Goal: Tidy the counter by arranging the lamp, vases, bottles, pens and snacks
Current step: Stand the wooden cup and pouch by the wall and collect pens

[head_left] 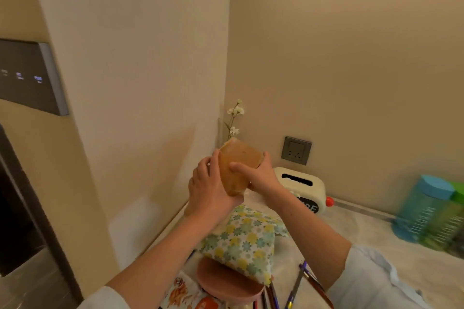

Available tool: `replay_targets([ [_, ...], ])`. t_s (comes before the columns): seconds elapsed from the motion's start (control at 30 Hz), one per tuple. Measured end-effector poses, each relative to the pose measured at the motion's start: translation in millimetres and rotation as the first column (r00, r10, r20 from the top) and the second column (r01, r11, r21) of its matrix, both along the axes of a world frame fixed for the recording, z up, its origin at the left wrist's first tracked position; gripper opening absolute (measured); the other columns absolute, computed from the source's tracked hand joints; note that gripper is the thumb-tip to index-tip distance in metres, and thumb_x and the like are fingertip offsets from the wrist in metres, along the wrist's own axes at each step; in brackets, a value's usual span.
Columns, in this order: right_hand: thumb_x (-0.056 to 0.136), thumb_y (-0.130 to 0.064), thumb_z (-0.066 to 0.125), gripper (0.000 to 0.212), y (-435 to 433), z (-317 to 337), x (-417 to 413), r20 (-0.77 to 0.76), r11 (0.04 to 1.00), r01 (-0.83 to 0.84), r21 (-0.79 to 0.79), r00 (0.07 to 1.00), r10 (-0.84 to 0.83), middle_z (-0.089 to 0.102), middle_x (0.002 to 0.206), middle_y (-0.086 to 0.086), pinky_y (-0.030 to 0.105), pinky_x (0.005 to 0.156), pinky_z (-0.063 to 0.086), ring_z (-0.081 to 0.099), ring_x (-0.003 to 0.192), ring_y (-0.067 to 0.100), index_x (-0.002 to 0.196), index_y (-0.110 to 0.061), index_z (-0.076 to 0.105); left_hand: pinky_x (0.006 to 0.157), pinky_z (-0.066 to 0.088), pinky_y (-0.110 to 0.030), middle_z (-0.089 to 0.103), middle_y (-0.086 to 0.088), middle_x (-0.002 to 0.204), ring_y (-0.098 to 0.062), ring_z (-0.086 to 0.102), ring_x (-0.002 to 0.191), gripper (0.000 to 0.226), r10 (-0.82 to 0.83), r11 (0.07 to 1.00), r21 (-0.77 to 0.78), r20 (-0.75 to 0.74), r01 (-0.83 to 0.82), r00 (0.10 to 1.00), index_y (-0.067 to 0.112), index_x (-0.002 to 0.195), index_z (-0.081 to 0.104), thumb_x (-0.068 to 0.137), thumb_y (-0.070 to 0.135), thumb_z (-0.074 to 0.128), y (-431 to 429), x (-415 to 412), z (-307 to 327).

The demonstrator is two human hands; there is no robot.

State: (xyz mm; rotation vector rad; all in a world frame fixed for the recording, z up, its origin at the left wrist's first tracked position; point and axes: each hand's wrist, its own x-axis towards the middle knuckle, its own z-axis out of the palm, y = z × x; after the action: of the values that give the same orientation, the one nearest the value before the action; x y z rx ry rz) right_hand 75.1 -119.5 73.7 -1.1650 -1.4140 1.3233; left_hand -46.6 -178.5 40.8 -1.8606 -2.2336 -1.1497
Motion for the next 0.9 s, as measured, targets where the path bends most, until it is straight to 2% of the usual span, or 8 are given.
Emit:
replay_targets([
  [0.07,0.062,-0.035,0.088,0.086,7.2,6.0,12.2,0.016,1.0,0.006,0.031,1.0,-0.007,0.055,0.123,-0.001,0.038,0.086,0.055,0.057,0.107,0.015,0.129,-0.028,0.035,0.109,0.034,-0.04,0.023,0.0,0.143,-0.022,0.031,0.131,0.12,-0.027,0.999,0.033,0.034,0.025,0.999,0.03,0.149,-0.001,0.059,0.053,0.076,6.6,13.5,2.0],
  [0.13,0.058,-0.039,0.09,0.093,14.9,14.1,21.7,0.063,0.997,0.012,0.073,0.998,-0.016,0.054,0.125,-0.002,0.032,0.077,0.053,0.057,0.108,0.017,0.132,-0.028,0.033,0.111,0.032,-0.04,0.017,0.0,0.146,-0.022,0.027,0.134,0.122,-0.055,0.998,0.047,0.072,0.051,0.996,0.03,0.149,-0.006,0.062,0.053,0.077,14.4,23.1,3.9],
  [0.17,0.057,-0.04,0.091,0.102,18.9,18.5,26.5,0.095,0.994,0.011,0.105,0.995,-0.021,0.052,0.129,-0.003,0.032,0.078,0.051,0.056,0.112,0.018,0.137,-0.029,0.029,0.112,0.032,-0.039,0.015,0.0,0.147,-0.021,0.025,0.135,0.122,-0.07,0.997,0.05,0.087,0.066,0.994,0.03,0.149,-0.008,0.063,0.053,0.077,19.7,26.8,4.9],
  [0.23,0.056,-0.037,0.092,0.123,30.6,26.3,34.4,0.158,0.987,0.011,0.157,0.987,-0.036,0.042,0.138,-0.003,0.036,0.093,0.047,0.047,0.125,0.02,0.15,-0.031,0.012,0.111,0.033,-0.036,0.01,0.005,0.148,-0.02,0.024,0.137,0.121,-0.098,0.994,0.053,0.119,0.092,0.988,0.029,0.149,-0.009,0.066,0.054,0.076,33.1,32.1,6.9],
  [0.3,0.057,-0.033,0.092,0.13,42.4,30.9,40.2,0.204,0.975,-0.013,0.221,0.978,-0.034,0.037,0.146,0.0,0.038,0.103,0.042,0.04,0.132,0.021,0.152,-0.032,0.004,0.108,0.038,-0.035,0.008,0.01,0.149,-0.019,0.026,0.138,0.118,-0.118,0.992,0.054,0.18,0.11,0.976,0.032,0.149,-0.008,0.069,0.052,0.075,45.7,35.4,5.9],
  [0.5,0.055,-0.026,0.093,0.125,78.1,21.9,44.2,0.298,0.949,-0.082,0.303,0.955,-0.013,0.038,0.141,-0.003,0.038,0.102,0.045,0.042,0.126,0.017,0.15,-0.031,0.012,0.101,0.046,-0.036,0.018,0.014,0.151,-0.016,0.039,0.135,0.096,-0.073,0.996,-0.017,0.3,0.082,0.951,0.037,0.149,0.007,0.079,0.042,0.072,75.3,34.4,-9.5],
  [0.63,0.055,-0.023,0.092,0.118,102.9,10.4,37.2,0.266,0.942,-0.075,0.327,0.964,-0.015,0.039,0.125,-0.012,0.035,0.098,0.045,0.044,0.12,0.014,0.146,-0.029,0.017,0.099,0.05,-0.039,0.028,0.009,0.149,-0.016,0.044,0.131,0.084,-0.032,0.993,-0.1,0.3,0.065,0.953,0.035,0.148,0.017,0.082,0.046,0.068,102.9,22.4,-22.1],
  [0.9,0.054,-0.02,0.092,0.112,158.9,-24.7,16.5,0.269,0.956,-0.068,0.287,0.963,-0.013,0.045,0.127,-0.008,0.026,0.086,0.044,0.048,0.117,0.013,0.14,-0.029,0.02,0.092,0.052,-0.039,0.042,-0.001,0.139,-0.022,0.052,0.121,0.074,0.007,0.944,-0.322,0.255,0.078,0.967,0.023,0.142,0.03,0.082,0.053,0.063,165.5,-3.5,-51.1],
])
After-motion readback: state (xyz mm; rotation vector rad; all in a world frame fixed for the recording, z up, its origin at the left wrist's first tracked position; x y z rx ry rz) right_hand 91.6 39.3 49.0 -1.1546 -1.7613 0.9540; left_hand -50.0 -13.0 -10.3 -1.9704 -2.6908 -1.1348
